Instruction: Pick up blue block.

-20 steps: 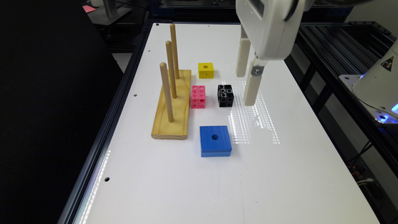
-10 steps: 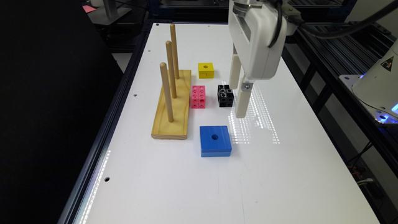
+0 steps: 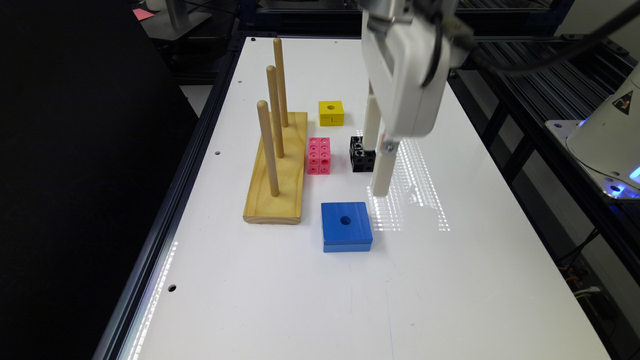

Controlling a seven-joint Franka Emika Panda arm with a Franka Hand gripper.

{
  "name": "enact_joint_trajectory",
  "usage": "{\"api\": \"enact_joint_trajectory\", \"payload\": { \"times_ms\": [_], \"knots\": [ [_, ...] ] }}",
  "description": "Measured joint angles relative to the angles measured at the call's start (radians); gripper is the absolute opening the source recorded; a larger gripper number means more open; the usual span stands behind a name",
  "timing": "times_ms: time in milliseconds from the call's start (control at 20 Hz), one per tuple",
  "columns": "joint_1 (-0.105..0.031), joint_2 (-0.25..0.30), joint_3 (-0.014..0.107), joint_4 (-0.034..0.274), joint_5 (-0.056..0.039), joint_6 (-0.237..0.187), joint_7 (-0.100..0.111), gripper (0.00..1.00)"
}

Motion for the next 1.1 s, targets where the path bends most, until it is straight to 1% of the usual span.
{"api": "enact_joint_trajectory", "payload": {
  "times_ms": [100, 150, 200, 350, 450, 750, 800, 900, 1000, 1100],
  "knots": [
    [0.000, 0.042, -0.003, 0.005, -0.0101, 0.040, 0.001, 1.00],
    [0.000, 0.059, -0.004, 0.011, -0.0123, 0.053, 0.001, 1.00],
    [0.000, 0.075, -0.004, 0.023, -0.0139, 0.058, 0.001, 1.00],
    [0.002, 0.099, -0.004, 0.058, -0.0151, 0.054, 0.001, 1.00],
    [0.002, 0.105, -0.004, 0.068, -0.0152, 0.054, 0.002, 1.00],
    [0.003, 0.114, -0.004, 0.072, -0.0159, 0.055, 0.002, 1.00],
    [0.003, 0.124, -0.004, 0.072, -0.0183, 0.061, 0.002, 1.00],
    [0.003, 0.157, -0.006, 0.073, -0.0288, 0.088, 0.005, 1.00],
    [0.003, 0.184, -0.007, 0.076, -0.0335, 0.109, 0.005, 1.00],
    [0.003, 0.198, -0.008, 0.084, -0.0361, 0.114, 0.005, 1.00]
  ]
}}
